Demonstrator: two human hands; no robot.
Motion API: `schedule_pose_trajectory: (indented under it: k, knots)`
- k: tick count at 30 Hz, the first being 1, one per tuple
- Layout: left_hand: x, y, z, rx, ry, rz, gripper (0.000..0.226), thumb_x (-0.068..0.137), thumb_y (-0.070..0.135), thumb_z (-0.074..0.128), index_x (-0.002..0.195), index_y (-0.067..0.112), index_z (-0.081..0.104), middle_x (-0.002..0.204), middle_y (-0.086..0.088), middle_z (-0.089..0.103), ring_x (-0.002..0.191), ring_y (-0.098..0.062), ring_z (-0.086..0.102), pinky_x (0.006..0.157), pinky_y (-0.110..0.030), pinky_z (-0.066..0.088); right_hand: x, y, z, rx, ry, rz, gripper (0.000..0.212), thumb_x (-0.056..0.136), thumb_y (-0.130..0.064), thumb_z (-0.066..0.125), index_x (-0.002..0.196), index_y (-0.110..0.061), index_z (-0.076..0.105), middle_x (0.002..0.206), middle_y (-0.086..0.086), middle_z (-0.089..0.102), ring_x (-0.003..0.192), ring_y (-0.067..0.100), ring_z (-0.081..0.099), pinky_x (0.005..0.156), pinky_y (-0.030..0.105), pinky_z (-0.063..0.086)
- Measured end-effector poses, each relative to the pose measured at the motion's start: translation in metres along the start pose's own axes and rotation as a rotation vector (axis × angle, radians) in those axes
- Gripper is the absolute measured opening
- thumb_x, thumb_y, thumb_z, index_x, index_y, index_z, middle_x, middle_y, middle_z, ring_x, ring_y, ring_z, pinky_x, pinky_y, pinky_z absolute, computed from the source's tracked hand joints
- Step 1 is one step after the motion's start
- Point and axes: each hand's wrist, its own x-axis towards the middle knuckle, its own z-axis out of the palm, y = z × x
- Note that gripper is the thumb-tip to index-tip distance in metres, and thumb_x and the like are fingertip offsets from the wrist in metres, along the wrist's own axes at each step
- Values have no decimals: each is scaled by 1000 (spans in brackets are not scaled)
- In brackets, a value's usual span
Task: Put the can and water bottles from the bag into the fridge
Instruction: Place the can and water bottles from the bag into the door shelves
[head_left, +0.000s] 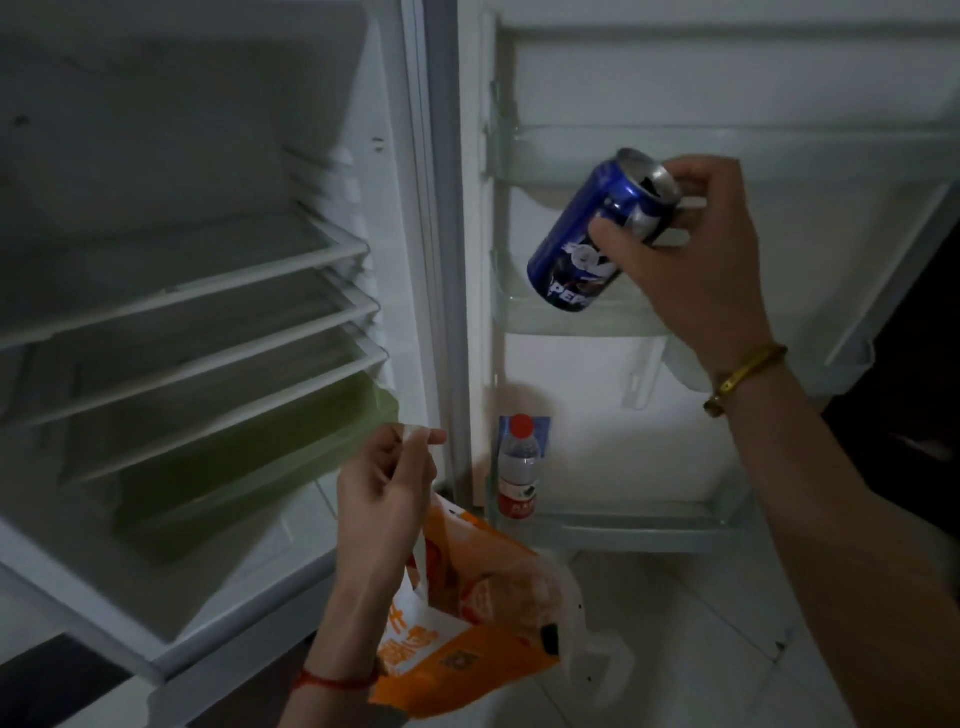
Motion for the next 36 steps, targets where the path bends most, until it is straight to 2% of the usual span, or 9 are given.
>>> schedule_pose_trajectory:
  k: [5, 9, 15, 21, 24, 26, 28, 31, 36]
  knots:
    - [0, 0, 2, -16, -3, -10, 27, 101, 19, 48, 92, 6, 69, 49, 7, 37, 43, -7, 32, 45, -16, 33, -4, -2, 15, -81, -6, -145, 62, 68, -27, 81, 111, -1, 46, 115, 12, 53, 94, 13, 58, 69, 14, 52]
    - [-1, -2, 4, -10, -6, -12, 27, 101, 20, 49, 90, 7, 70, 49, 6, 35, 44, -9, 30, 46, -21, 30, -9, 1, 25, -192, 20, -204, 64, 65, -29, 82, 111, -2, 46, 116, 12, 47, 98, 16, 54, 76, 22, 54]
    - [-1, -5, 7, -15, -7, -18, 27, 101, 19, 48, 88, 9, 70, 49, 8, 36, 45, -10, 30, 48, -24, 28, -13, 26, 36, -190, -13, -69, 66, 66, -25, 83, 115, -12, 41, 116, -1, 44, 97, 3, 49, 79, 13, 49]
    - [1, -8, 7, 0, -2, -22, 26, 102, 18, 49, 89, 9, 70, 47, 11, 36, 43, -7, 30, 48, -23, 27, 0, 39, 46, -149, -22, -17, 63, 70, -32, 81, 118, -14, 43, 120, 1, 54, 102, 10, 59, 82, 23, 55]
    - [1, -10, 7, 2, 3, -25, 26, 95, 31, 54, 87, 14, 72, 48, 11, 40, 44, -6, 34, 50, -24, 30, 7, 44, 50, -177, -18, -29, 59, 75, -38, 76, 119, -12, 47, 119, 1, 59, 102, 12, 60, 82, 27, 54]
    - [2, -11, 7, -3, 15, -35, 28, 88, 35, 52, 85, 16, 73, 48, 11, 40, 44, -7, 34, 50, -24, 30, 11, 47, 52, -206, -24, -38, 58, 76, -41, 74, 119, -11, 48, 118, 2, 60, 103, 14, 60, 82, 24, 51]
    - [2, -13, 8, 0, 23, -35, 26, 93, 31, 53, 86, 15, 73, 48, 11, 39, 44, -7, 33, 51, -24, 29, 13, 50, 54, -223, -33, -36, 59, 77, -41, 73, 120, -10, 48, 119, 2, 60, 105, 14, 60, 80, 19, 46]
    - [3, -15, 9, 19, 31, -40, 26, 101, 22, 51, 88, 12, 72, 48, 11, 39, 44, -7, 33, 52, -24, 30, 16, 51, 56, -229, -44, -26, 64, 75, -40, 74, 123, -10, 45, 121, 2, 61, 107, 15, 61, 81, 20, 48]
    - [3, -14, 9, 4, 37, -45, 26, 97, 28, 52, 87, 12, 71, 47, 12, 39, 44, -6, 32, 49, -23, 30, 15, 51, 58, -206, -62, -7, 71, 72, -35, 79, 125, -8, 40, 122, -1, 62, 104, 15, 63, 77, 20, 49]
